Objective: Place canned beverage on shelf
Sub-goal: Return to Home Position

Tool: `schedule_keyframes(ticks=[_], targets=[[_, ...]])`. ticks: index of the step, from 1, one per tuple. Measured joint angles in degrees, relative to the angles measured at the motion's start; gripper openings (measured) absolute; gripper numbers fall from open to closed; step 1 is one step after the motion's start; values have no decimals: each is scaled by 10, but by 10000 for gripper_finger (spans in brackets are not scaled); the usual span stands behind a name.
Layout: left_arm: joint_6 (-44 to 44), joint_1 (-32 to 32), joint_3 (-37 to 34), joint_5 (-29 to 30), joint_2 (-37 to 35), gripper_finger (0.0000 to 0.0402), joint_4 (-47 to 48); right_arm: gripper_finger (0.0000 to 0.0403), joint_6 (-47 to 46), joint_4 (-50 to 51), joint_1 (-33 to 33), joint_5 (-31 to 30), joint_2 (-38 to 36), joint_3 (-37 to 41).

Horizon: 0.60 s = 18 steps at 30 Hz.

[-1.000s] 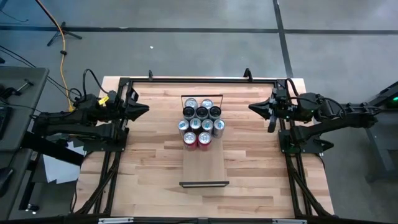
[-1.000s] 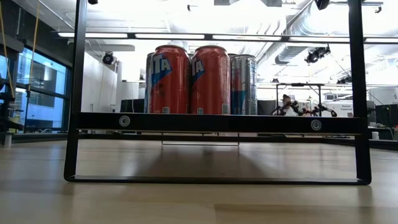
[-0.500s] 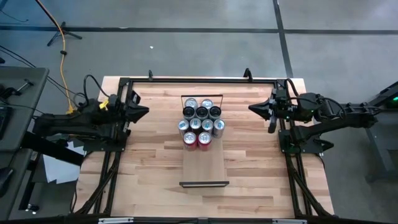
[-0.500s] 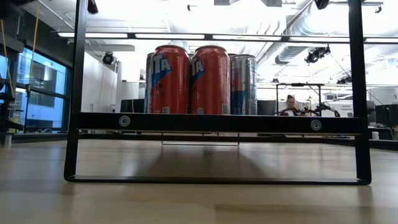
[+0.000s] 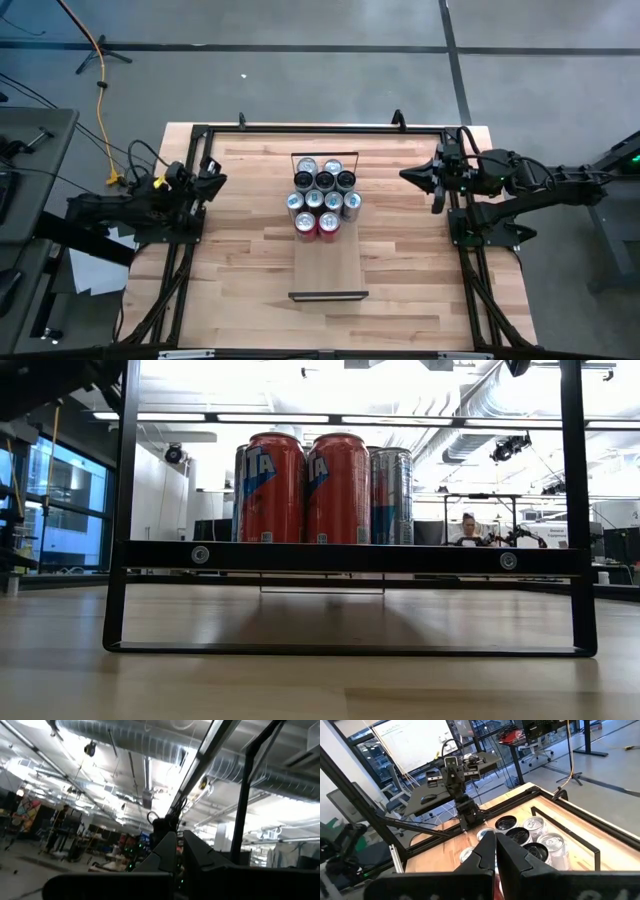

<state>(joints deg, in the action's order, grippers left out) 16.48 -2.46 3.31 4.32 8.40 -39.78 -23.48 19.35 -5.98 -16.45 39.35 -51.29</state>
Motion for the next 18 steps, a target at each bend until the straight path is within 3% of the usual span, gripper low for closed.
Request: schedule_keyframes(ticks=[4, 7, 18], targets=[[0, 0, -25, 0, -50, 0, 0, 0, -7, 1, 0, 2, 0, 0], [11, 0, -26, 0, -82, 0, 51, 0, -7, 1, 0, 2, 0, 0], [30, 0, -26, -10, -82, 0, 107, 0, -11, 15, 0, 2, 0, 0]])
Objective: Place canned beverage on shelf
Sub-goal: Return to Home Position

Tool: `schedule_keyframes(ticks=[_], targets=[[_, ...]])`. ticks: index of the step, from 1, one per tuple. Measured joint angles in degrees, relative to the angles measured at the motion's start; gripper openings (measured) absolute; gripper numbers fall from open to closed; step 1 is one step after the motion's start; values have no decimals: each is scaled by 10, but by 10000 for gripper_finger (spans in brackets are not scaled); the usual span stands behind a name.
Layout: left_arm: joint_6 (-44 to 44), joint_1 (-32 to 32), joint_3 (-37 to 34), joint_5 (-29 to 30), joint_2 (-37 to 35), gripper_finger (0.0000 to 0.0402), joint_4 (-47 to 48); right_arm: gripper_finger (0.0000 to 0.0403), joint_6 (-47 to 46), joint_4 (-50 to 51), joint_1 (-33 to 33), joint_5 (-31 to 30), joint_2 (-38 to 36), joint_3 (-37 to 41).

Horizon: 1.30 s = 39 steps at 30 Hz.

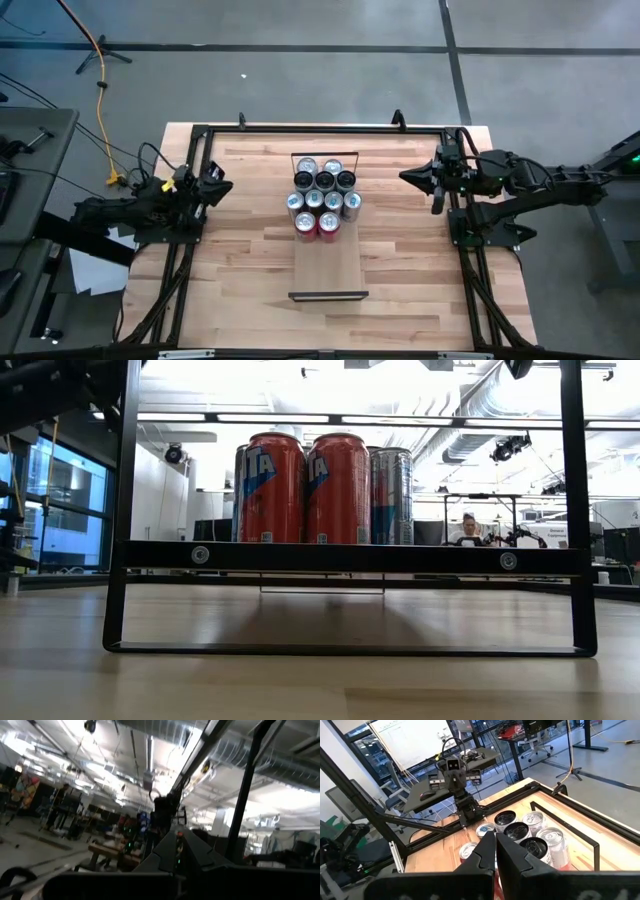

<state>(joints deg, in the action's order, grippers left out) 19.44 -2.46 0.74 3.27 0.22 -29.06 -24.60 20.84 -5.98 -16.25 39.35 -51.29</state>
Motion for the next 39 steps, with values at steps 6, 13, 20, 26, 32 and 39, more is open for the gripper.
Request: schedule_keyframes(ticks=[6, 13, 20, 26, 32, 39], targets=[[35, 0, 0, -10, 0, 0, 110, 0, 6, 0, 0, 4, 0, 0], [12, 0, -1, -12, 0, 0, 169, 0, 6, 11, 0, 15, 0, 0], [-20, 0, -1, -12, 0, 0, 226, 0, -10, 12, 0, 33, 0, 0], [4, -1, 0, -13, 6, 0, 284, 0, -8, 12, 0, 34, 0, 0], [-37, -1, 0, -15, 27, 0, 284, 0, -1, 12, 0, 34, 0, 0], [-46, -1, 0, -15, 32, 0, 284, 0, 28, 13, 0, 34, 0, 0]])
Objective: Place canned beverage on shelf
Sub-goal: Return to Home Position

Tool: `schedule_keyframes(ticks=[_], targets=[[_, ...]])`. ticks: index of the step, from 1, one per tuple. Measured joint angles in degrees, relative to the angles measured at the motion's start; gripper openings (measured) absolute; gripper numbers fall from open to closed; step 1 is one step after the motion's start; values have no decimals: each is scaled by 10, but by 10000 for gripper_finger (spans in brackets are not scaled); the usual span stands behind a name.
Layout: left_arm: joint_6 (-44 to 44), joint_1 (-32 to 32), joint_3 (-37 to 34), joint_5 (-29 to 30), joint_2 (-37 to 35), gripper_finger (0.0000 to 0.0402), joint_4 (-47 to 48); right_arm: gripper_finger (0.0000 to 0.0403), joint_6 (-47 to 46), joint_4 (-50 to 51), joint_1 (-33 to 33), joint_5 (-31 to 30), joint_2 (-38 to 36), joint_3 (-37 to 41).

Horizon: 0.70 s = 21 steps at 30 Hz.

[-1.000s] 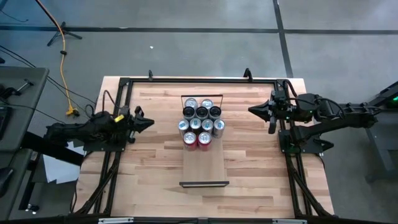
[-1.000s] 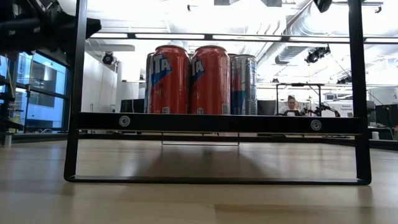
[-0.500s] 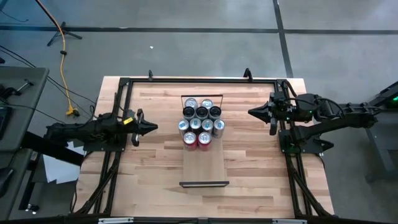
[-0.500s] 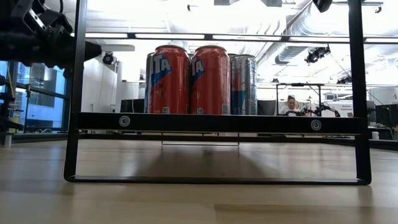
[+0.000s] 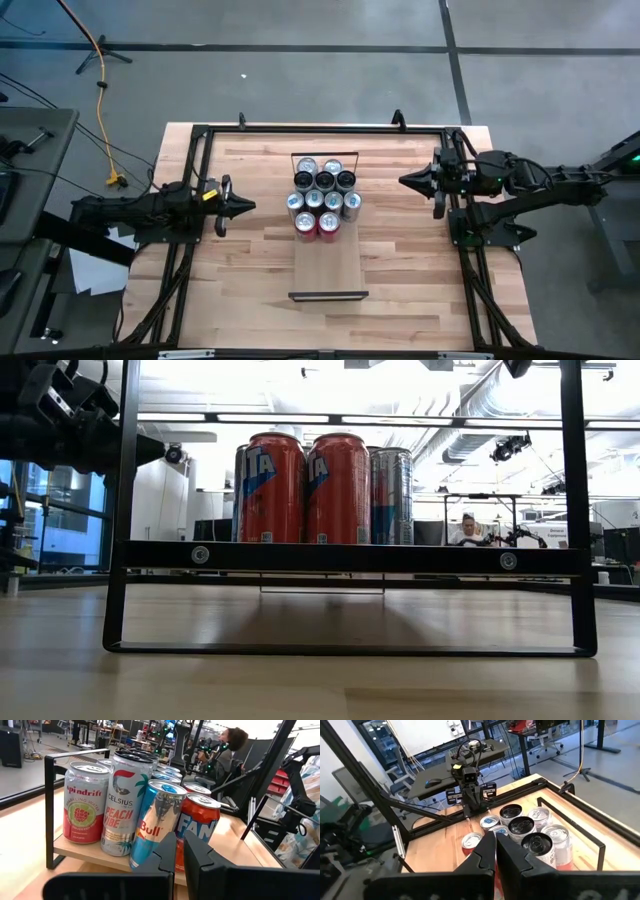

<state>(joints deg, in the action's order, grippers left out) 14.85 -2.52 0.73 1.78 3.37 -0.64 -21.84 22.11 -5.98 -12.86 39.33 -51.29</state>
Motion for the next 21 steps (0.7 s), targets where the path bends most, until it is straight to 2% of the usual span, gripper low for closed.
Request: schedule_keyframes(ticks=[7, 21], targets=[[0, 0, 0, 0, 0, 0, 0, 0, 42, 1, 0, -2, 0, 0], [0, 0, 0, 1, -32, 0, -21, 0, 39, 22, 0, 19, 0, 0]])
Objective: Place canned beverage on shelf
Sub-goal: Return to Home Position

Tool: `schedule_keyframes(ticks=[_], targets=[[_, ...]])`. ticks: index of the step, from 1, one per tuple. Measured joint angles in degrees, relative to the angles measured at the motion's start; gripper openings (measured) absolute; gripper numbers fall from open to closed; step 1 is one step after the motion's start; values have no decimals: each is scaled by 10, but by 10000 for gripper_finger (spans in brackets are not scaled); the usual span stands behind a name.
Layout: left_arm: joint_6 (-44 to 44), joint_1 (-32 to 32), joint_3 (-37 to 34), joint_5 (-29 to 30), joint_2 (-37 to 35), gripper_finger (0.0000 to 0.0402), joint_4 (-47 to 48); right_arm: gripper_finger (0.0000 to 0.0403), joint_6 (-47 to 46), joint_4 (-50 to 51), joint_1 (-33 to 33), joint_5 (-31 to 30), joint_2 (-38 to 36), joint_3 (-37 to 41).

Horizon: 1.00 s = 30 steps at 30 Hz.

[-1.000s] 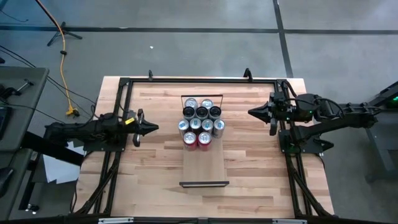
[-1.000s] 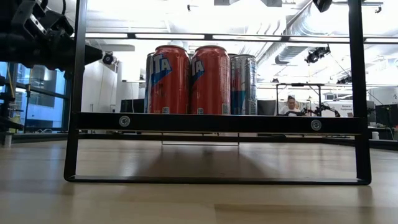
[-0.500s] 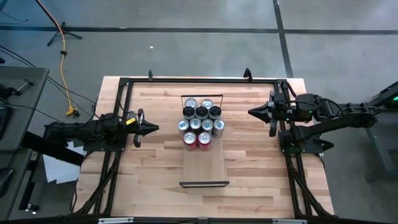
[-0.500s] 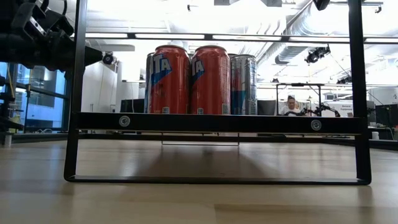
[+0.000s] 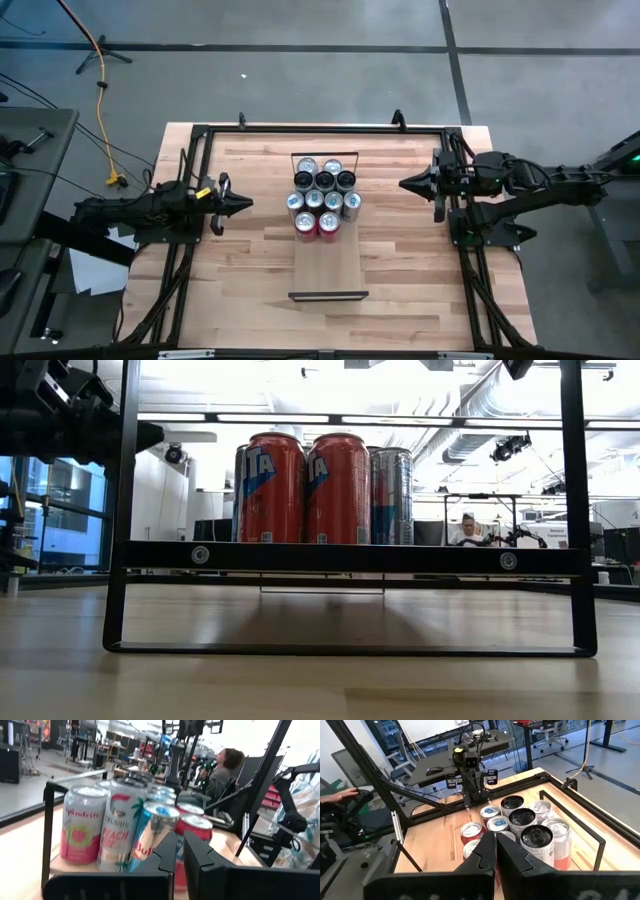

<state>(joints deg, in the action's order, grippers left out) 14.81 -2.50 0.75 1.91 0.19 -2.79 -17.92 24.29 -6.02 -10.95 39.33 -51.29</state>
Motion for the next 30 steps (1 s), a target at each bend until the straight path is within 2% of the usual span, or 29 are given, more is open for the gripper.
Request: schedule_keyframes(ticks=[16, 25, 30], targets=[[0, 0, 0, 1, 1, 0, 2, 0, 4, 50, 0, -5, -25, 0], [0, 0, 0, 1, 4, 1, 4, 0, 2, 141, 0, -30, -91, 0], [0, 0, 0, 1, 4, 1, 4, 0, 14, 116, 0, -30, -138, 27]])
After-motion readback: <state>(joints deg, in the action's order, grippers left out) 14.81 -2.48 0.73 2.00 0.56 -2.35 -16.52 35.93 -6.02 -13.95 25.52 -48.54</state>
